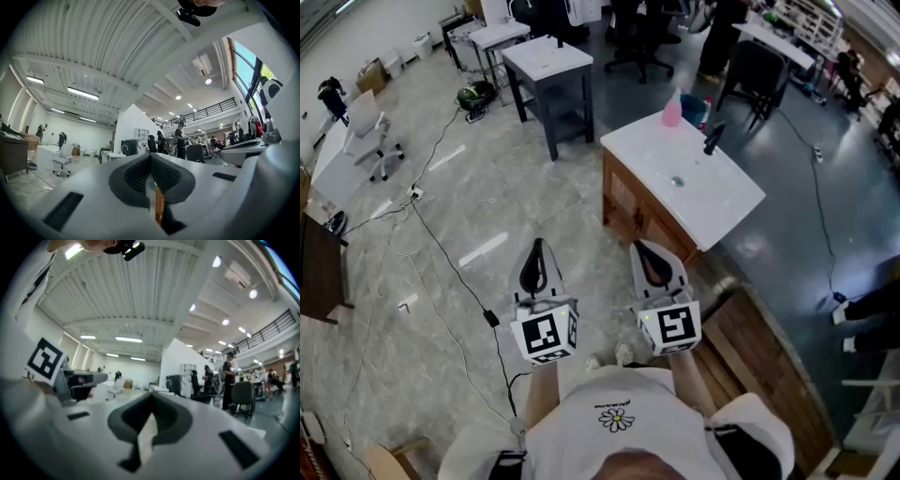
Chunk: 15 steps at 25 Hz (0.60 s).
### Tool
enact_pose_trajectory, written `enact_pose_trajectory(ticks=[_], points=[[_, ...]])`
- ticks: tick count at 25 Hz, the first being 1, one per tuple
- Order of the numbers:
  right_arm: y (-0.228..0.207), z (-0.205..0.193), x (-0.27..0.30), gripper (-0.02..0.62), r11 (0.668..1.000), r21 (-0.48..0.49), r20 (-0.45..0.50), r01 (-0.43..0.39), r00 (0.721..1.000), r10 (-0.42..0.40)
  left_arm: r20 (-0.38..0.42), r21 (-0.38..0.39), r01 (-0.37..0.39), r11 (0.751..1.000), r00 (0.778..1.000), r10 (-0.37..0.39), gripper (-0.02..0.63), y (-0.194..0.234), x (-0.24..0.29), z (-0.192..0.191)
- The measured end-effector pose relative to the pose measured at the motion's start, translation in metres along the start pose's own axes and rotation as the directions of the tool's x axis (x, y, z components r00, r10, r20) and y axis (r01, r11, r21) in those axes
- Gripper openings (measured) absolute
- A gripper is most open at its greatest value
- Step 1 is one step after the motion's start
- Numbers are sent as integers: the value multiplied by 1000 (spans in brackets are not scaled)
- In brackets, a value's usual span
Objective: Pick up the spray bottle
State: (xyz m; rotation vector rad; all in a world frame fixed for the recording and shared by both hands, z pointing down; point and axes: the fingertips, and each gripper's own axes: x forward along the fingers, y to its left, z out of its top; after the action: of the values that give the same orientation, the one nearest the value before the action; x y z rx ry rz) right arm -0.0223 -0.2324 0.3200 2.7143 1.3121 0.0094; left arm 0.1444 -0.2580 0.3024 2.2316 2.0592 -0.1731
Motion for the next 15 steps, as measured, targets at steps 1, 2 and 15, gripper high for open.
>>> enact_pose_trajectory(ticks=[1, 2, 15], points=[[-1, 1, 0, 29, 1000, 7, 6, 2, 1000, -2, -1, -2, 0, 1000, 1000, 0, 18, 0, 0, 0], [-3, 2, -1, 29, 1000, 19, 13, 3, 1000, -3, -3, -3, 0, 1000, 1000, 0, 18, -1, 1, 0], [-32, -10, -13, 30, 996, 88, 7, 10, 1000, -11, -11, 29, 36, 999, 999, -36, 18, -30, 12, -3]])
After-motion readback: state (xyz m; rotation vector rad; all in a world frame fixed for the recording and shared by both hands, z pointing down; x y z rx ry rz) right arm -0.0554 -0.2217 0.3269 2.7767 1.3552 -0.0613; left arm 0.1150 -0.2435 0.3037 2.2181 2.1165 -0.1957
